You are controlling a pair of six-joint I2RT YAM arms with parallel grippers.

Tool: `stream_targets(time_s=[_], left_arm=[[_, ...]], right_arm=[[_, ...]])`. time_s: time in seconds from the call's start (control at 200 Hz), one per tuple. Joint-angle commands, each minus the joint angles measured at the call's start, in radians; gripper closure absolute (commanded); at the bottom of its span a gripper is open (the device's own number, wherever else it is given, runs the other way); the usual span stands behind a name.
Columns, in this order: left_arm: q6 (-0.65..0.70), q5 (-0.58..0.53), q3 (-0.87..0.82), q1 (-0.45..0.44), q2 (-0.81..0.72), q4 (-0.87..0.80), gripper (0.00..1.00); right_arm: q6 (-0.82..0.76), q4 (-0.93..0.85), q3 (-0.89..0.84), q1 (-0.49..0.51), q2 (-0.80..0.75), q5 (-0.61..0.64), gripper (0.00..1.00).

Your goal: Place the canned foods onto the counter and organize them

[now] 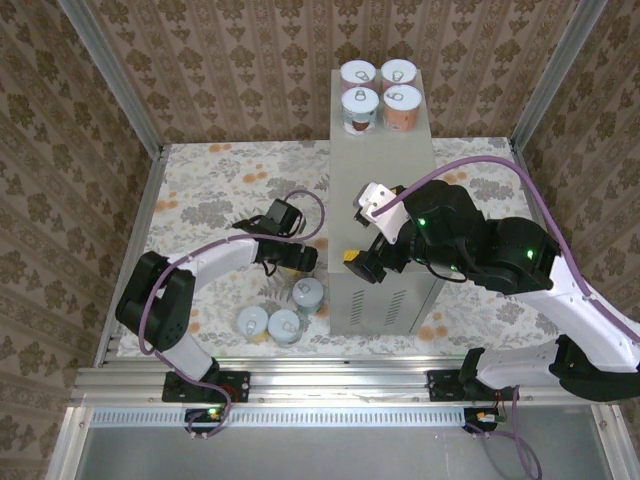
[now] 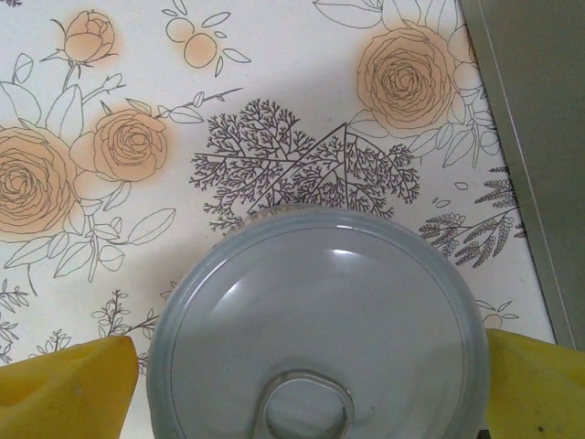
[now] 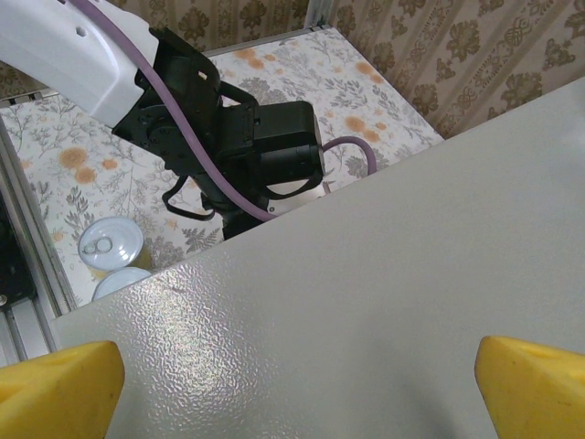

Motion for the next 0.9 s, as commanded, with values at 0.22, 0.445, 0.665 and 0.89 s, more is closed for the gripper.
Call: stream_targets(time_s=[0.22, 0.445, 0.665, 0.89], left_arm=[[0.010, -0.011, 0.000, 0.006, 0.029, 0.004, 0.06], [0.006, -0.017, 0.001, 0.006, 0.032, 0.006, 0.14], [0.011, -0.040, 0.003, 0.007, -0.054, -0.011, 0.22], [0.031, -0.072, 0.047, 0.015, -0.172, -0.102, 0.30]], right_arm=[[-0.015, -0.001, 0.009, 0.007, 0.002, 0.026, 0.00], [-0.013, 0.000, 0.006, 0.007, -0.001, 0.026, 0.00], [-0.016, 0.011, 0.000, 0.007, -0.002, 0.025, 0.00], [-0.019, 0.026, -0.015, 0.007, -0.003, 0.020, 0.00]])
